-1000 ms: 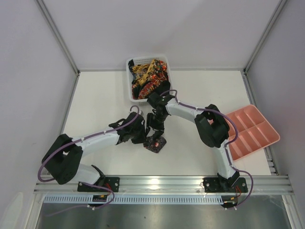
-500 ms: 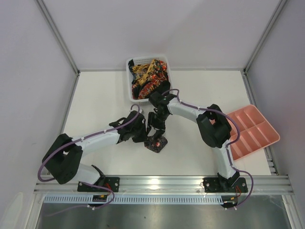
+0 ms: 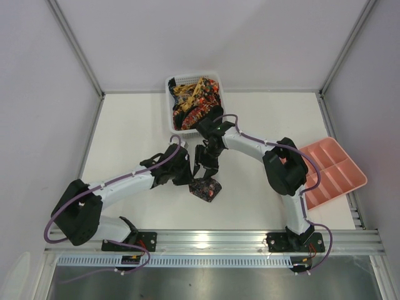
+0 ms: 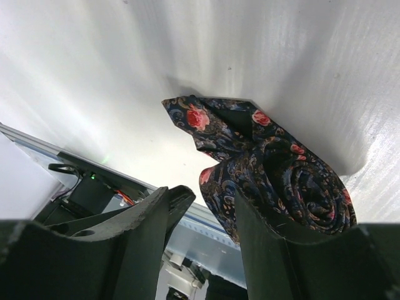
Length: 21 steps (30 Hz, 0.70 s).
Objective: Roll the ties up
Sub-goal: Roll the tie
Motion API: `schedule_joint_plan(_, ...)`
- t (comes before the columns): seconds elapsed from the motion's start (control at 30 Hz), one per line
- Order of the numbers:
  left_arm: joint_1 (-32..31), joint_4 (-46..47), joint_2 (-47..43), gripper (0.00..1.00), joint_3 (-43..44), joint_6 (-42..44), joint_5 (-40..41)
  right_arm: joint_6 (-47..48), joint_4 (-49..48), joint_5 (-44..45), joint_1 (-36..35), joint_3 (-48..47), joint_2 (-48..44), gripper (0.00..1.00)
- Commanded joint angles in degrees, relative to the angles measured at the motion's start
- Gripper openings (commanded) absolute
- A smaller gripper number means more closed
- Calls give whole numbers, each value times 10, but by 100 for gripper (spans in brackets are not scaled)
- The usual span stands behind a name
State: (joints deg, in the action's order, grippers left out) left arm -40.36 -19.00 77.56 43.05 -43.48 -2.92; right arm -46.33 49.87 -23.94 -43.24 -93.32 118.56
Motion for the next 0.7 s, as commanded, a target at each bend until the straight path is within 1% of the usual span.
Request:
schedule_joint_plan(0.0, 0, 2, -21, 4, 23, 9, 12, 11, 13, 9, 1, 5, -37, 52)
schedule_joint_plan(0.17, 0, -4, -25, 4, 25, 11, 14, 26, 38, 63, 9, -7, -80, 52)
schedule_joint_plan(0.27, -1, -15, -28, 4, 29, 15, 15, 40, 66, 68, 19, -5, -108, 52)
schedule_joint_plan(0.37, 0, -18, -29, 4, 35, 17, 14, 54, 68, 58, 30, 35, -140, 51)
schedule_joint_plan(0.4, 0, -21, -28, 4, 40, 19, 12, 60, 66, 54, 39, 48, -165, 51)
schedule_joint_plan(0.43, 0, -22, -26, 4, 42, 20, 8, 69, 61, 50, 44, 81, -179, 50)
schedule_joint_plan(0.5, 0, -24, -15, 4, 54, 24, -6, 115, 25, 13, 61, 121, -222, 47)
schedule_joint_plan(0.53, 0, -27, -11, 4, 58, 25, -7, 128, 9, -27, 68, 172, -235, 43)
schedule_joint_plan(0.6, -1, -28, 0, 4, 69, 26, -10, 159, -56, -78, 95, 227, -267, 39)
schedule_joint_plan(0.63, 1, -31, 7, 4, 75, 32, -10, 163, -76, -94, 105, 268, -277, 35)
schedule_joint_plan(0.67, 5, -35, 19, 5, 84, 37, -13, 165, -115, -121, 112, 291, -285, 23)
